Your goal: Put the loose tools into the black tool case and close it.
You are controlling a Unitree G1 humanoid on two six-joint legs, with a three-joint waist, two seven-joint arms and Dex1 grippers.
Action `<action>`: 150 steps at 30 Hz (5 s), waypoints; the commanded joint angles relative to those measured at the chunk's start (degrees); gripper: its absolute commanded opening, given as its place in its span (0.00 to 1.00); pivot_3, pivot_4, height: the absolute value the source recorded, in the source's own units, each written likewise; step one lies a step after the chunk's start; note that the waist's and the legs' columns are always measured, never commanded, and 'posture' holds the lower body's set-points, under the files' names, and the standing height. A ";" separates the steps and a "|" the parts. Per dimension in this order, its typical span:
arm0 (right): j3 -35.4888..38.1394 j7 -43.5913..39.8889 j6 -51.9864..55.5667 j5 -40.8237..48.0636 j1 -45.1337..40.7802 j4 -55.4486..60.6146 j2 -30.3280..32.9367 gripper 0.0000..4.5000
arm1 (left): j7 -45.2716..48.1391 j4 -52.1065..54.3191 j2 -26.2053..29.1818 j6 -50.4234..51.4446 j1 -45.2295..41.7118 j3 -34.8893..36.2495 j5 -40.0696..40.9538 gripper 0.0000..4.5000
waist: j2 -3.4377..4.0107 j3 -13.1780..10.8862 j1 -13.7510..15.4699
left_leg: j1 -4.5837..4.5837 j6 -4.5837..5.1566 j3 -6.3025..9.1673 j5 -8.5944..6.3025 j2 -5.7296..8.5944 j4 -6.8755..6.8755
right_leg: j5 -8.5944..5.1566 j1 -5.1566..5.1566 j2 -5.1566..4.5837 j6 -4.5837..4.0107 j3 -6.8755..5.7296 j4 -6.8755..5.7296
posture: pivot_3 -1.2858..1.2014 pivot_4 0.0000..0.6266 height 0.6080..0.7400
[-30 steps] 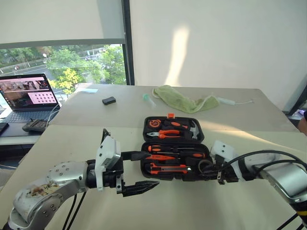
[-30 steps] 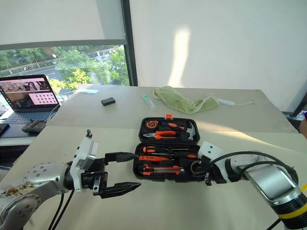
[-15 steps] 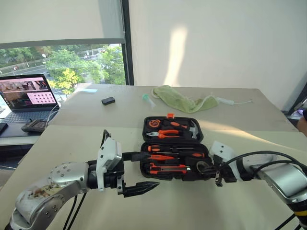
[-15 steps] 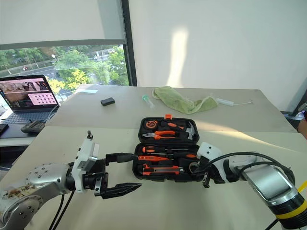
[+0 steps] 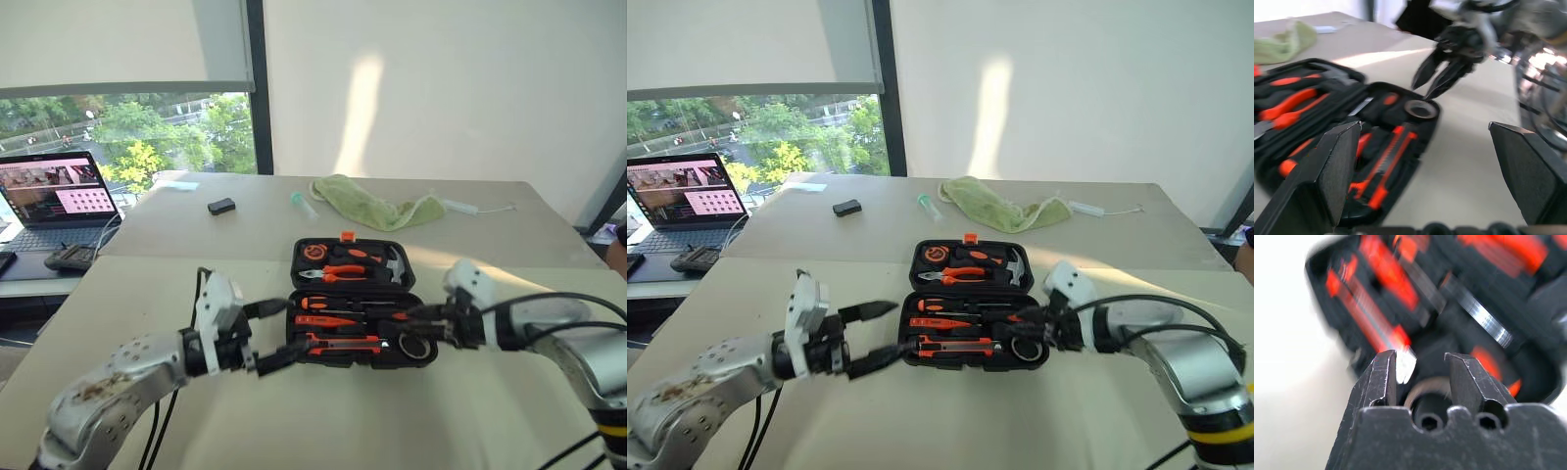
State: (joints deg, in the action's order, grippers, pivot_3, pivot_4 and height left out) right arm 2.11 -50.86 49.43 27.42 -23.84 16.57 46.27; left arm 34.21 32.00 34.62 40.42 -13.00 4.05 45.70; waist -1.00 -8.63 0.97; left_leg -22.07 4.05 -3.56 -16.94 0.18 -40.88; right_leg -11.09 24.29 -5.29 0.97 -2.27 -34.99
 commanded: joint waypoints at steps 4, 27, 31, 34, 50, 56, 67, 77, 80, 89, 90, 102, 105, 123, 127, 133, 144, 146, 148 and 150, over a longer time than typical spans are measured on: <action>-0.42 3.37 -6.01 -4.43 -11.14 -13.02 -2.81 0.74 | -14.25 -18.72 -7.05 5.51 -14.79 0.14 -7.73 1.00 | -0.02 -0.07 0.17 | 0.00 0.03 -0.02 0.16 0.06 0.03 | 0.18 -0.01 0.06 0.03 -0.02 0.02 | 0.52 0.24 1.00; -9.43 2.77 -22.11 -25.69 -40.91 -79.23 -13.57 0.83 | -7.35 -78.91 -19.81 2.92 -47.28 0.81 -22.95 0.68 | -0.03 -0.10 -0.37 | -0.76 -0.42 -0.05 0.45 0.42 0.13 | 0.30 0.58 -0.22 0.54 -0.13 0.02 | 0.52 0.24 1.00; -8.72 2.16 -22.86 -26.13 -40.75 -78.98 -13.57 0.83 | -7.88 -77.65 -19.94 6.18 -48.59 5.85 -20.68 0.68 | -0.04 -0.10 -0.47 | -0.79 -0.42 -0.02 0.45 0.41 0.12 | 0.34 0.64 -0.25 0.60 -0.09 -0.02 | 0.52 0.24 1.00; -8.26 2.00 -23.28 -26.40 -40.45 -79.12 -13.89 0.83 | -8.11 -76.77 -20.61 8.47 -48.54 7.16 -20.50 0.68 | -0.03 -0.10 -0.52 | -0.83 -0.42 -0.01 0.45 0.42 0.12 | 0.35 0.69 -0.26 0.62 -0.08 -0.02 | 0.52 0.24 1.00; -6.07 2.30 -24.14 -27.55 -39.51 -79.12 -15.28 0.83 | -10.54 -74.80 -22.76 14.15 -49.75 14.56 -17.74 0.68 | -0.04 -0.10 -0.81 | -0.94 -0.36 0.13 0.49 0.92 0.15 | 0.50 0.83 -0.87 0.84 -0.10 -0.14 | 0.52 0.24 1.00; -5.96 2.25 -24.21 -28.12 -40.14 -79.25 -15.69 0.83 | -10.92 -73.13 -23.09 13.83 -48.50 13.62 -18.35 0.68 | -0.04 -0.10 -1.91 | -0.87 -0.37 0.11 0.50 0.92 0.29 | 0.52 0.88 -0.86 0.87 -0.09 -0.19 | 0.52 0.24 1.00; -6.25 1.49 -23.61 -28.42 -40.08 -78.26 -15.57 0.83 | -14.52 -78.60 -23.43 2.94 -46.75 9.05 -25.64 0.68 | -0.03 -0.10 -1.96 | -0.82 -0.38 0.06 0.51 0.93 0.30 | 0.52 0.86 -0.86 0.87 -0.07 -0.17 | 0.52 0.24 1.00; -5.03 2.34 -25.96 -27.83 -40.18 -78.27 -16.43 0.43 | -9.82 -83.28 -25.25 -1.93 -46.93 7.46 -26.13 0.11 | -0.02 -0.09 -1.97 | -0.78 -0.38 0.05 0.51 0.94 0.29 | 0.52 0.82 -0.88 0.87 -0.06 -0.19 | 0.52 0.24 1.00; -2.46 3.10 -29.10 -25.97 -39.65 -76.32 -17.06 0.26 | -6.52 -80.61 -26.14 -6.57 -45.49 9.43 -23.86 0.00 | -0.02 -0.09 -2.17 | -0.67 -0.38 0.02 0.51 0.95 0.27 | 0.53 0.72 -0.94 0.86 -0.02 -0.13 | 0.52 0.24 1.00; -0.35 8.30 -41.30 -25.05 -30.52 -59.56 -19.47 0.00 | 4.94 -72.15 -24.61 -27.33 -41.89 5.47 -27.13 0.00 | -0.03 -0.10 -2.77 | -0.89 -0.51 0.00 0.60 0.90 0.27 | 0.63 1.07 -1.12 0.73 0.02 -0.24 | 0.52 0.24 1.00; -0.07 8.65 -41.71 -24.75 -29.37 -57.39 -19.67 0.00 | 5.87 -71.26 -24.46 -28.62 -41.45 5.20 -27.13 0.00 | -0.03 -0.10 -2.78 | -1.00 -0.49 -0.01 0.62 0.90 0.27 | 0.64 1.20 -1.12 0.72 0.02 -0.31 | 0.52 0.24 1.00; 1.32 9.38 -37.70 -20.68 0.35 -6.10 -15.96 0.00 | 20.28 -37.26 -12.80 -39.53 -14.62 -3.34 -29.07 0.00 | 0.01 -0.11 -1.90 | -1.54 -0.31 -0.23 0.78 0.90 0.20 | 0.63 1.92 -0.97 0.74 -0.04 -0.67 | 0.52 0.24 1.00; 1.47 9.26 -33.91 -20.17 8.14 3.85 -13.28 0.00 | 22.53 -33.46 -7.61 -42.13 -8.21 -3.62 -30.82 0.00 | 0.06 -0.08 -1.58 | -1.43 -0.25 -0.23 0.75 0.87 0.19 | 0.62 1.81 -0.96 0.74 -0.03 -0.64 | 0.52 0.24 1.00; 21.18 -1.95 -9.81 -3.76 48.38 33.64 2.93 0.12 | 24.14 -43.22 5.80 -27.81 0.83 9.45 -19.64 0.65 | 0.16 -0.03 -0.02 | -0.09 0.23 -0.13 -0.02 0.09 0.01 | 0.29 0.17 -0.55 0.52 -0.27 -0.01 | 0.52 0.24 1.00; 25.34 -5.66 -4.17 5.93 50.93 37.05 4.45 0.01 | 23.92 -40.43 4.51 -24.39 -0.52 9.21 -17.42 0.65 | 0.06 -0.05 0.51 | 0.01 0.36 -0.12 -0.12 0.08 -0.06 | 0.30 0.00 -0.91 0.51 -0.31 0.10 | 0.52 0.24 1.00; 9.72 -2.25 -2.34 2.55 45.71 33.82 8.71 0.00 | 23.69 -35.06 2.89 -20.03 -1.83 7.18 -15.57 0.12 | -0.06 -0.08 0.09 | 0.01 0.28 -0.14 -0.13 0.00 -0.03 | 0.27 0.06 -0.92 0.42 -0.27 0.07 | 0.52 0.24 1.00; -14.47 13.87 3.79 -15.48 -3.98 -0.25 -3.24 0.00 | 18.91 -26.19 1.34 -13.51 -4.34 6.61 -13.55 0.00 | -0.46 -0.42 -0.96 | -0.19 -0.06 -0.27 0.15 -0.01 -0.05 | 0.41 0.49 -0.37 0.09 -0.12 -0.09 | 0.52 0.24 1.00; -17.15 15.01 -0.98 -18.44 -12.53 -10.90 -8.25 0.00 | 17.39 -24.98 0.55 -11.50 -6.07 5.76 -12.99 0.00 | -0.53 -0.50 -1.15 | -0.33 -0.17 -0.34 0.25 -0.02 -0.05 | 0.51 0.69 -0.20 -0.03 -0.06 -0.09 | 0.52 0.24 1.00; -18.21 16.13 -8.10 -20.83 -17.34 -21.89 -13.18 0.00 | 16.49 -23.14 -0.99 -8.85 -8.67 2.85 -12.70 0.00 | -0.55 -0.50 -1.17 | -0.51 -0.30 -0.33 0.39 -0.04 -0.02 | 0.57 0.88 -0.05 -0.09 -0.07 -0.11 | 0.52 0.24 1.00; -18.29 16.01 -12.09 -22.63 -18.65 -26.64 -14.59 0.00 | 15.88 -21.98 -1.76 -7.28 -10.12 0.53 -13.44 0.00 | -0.54 -0.50 -0.87 | -0.51 -0.75 -0.30 0.65 -0.06 0.15 | 0.58 0.86 0.06 -0.09 -0.09 -0.13 | 0.52 0.24 1.00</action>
State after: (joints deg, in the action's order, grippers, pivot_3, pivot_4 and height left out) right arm -15.96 -34.73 41.79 6.17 -42.28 -7.80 31.63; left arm 50.61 7.52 32.79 32.04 -22.20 5.84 31.70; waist -1.55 -9.13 0.11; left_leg -22.61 3.30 -3.85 -16.29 0.12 -40.68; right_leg -10.53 25.16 -5.23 0.90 -2.38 -35.11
